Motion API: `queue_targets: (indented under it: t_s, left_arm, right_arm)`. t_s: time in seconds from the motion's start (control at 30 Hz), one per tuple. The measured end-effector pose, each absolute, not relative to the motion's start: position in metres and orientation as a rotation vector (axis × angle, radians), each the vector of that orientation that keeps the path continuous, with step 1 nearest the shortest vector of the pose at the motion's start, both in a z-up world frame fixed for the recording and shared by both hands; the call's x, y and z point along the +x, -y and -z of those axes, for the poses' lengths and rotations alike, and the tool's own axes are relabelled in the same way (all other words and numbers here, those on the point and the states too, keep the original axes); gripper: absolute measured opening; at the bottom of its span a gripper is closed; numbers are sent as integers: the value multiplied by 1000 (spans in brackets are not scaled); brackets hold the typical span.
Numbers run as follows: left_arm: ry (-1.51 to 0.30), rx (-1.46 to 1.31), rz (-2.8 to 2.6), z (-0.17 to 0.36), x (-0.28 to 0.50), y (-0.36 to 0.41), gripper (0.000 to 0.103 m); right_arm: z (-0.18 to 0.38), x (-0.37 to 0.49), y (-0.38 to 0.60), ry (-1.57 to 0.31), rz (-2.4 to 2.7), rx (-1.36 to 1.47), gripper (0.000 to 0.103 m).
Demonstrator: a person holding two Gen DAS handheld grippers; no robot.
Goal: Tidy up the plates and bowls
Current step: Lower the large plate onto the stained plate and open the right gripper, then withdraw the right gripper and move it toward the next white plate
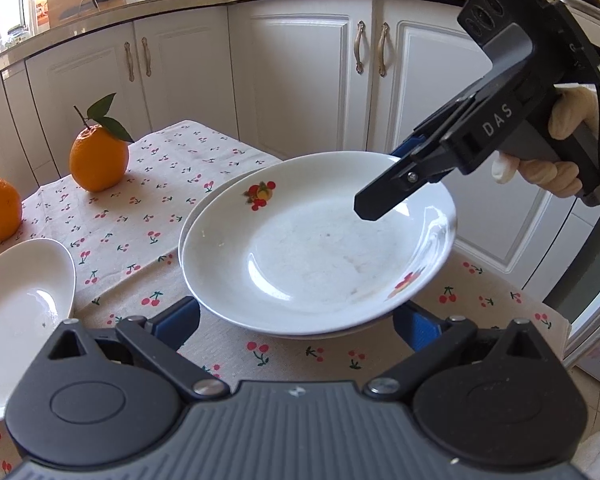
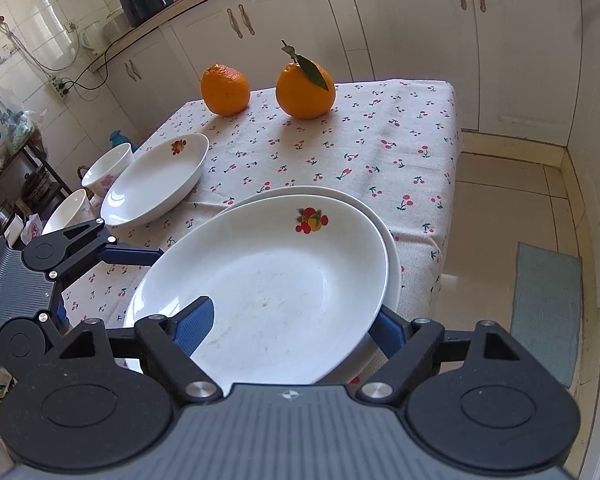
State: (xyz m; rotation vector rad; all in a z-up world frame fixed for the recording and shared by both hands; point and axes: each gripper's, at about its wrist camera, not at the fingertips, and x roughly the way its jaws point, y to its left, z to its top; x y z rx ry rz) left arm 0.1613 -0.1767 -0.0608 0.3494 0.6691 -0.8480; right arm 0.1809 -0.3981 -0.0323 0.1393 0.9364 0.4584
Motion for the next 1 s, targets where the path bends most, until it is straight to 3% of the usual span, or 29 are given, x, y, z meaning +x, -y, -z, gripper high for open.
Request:
queue_targets:
  t_s: [0.7, 1.0]
  left_arm:
    - [-632, 302, 852, 54, 153, 168, 102]
    - [-616, 268, 822, 46, 139, 150, 102]
  right_arm:
    - [32, 171, 373, -1008, -333, -16, 98]
    - [12, 146, 358, -920, -339, -46, 103]
